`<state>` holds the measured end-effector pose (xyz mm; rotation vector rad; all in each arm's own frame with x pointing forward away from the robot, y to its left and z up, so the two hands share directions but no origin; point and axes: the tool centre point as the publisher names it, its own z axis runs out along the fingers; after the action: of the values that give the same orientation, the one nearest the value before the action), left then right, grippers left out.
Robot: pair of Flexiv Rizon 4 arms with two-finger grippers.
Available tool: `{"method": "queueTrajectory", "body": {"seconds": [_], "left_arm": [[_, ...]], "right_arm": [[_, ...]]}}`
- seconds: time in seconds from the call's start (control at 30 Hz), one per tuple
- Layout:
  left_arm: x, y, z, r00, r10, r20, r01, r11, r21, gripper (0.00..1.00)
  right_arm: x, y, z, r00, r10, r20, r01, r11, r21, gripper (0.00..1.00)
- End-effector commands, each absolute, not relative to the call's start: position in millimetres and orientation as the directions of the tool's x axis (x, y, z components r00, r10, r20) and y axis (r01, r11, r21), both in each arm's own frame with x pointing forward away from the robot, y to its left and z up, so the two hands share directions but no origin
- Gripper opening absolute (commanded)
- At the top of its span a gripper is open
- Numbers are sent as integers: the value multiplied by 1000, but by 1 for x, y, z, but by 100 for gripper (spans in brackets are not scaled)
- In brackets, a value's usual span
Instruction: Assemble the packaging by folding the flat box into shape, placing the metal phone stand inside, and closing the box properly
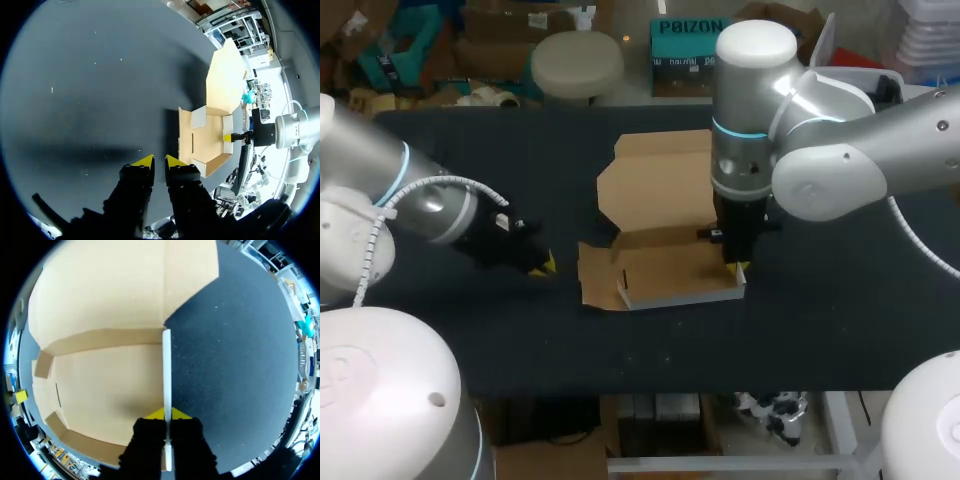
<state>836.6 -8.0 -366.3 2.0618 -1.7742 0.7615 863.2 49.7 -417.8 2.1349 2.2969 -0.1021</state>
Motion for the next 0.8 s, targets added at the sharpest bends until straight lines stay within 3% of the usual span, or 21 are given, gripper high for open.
{"method": "queueTrajectory", "body": {"seconds": [0.03,0.8], "left_arm": [[843,-11,-378,81,-801,594,-981,-169,-94,17],[849,-26,-408,38,-726,687,-986,-138,-91,17]], "right_arm": [[864,51,-418,-74,996,-51,996,72,-49,0],[864,51,-418,-74,996,-51,996,72,-49,0]]}}
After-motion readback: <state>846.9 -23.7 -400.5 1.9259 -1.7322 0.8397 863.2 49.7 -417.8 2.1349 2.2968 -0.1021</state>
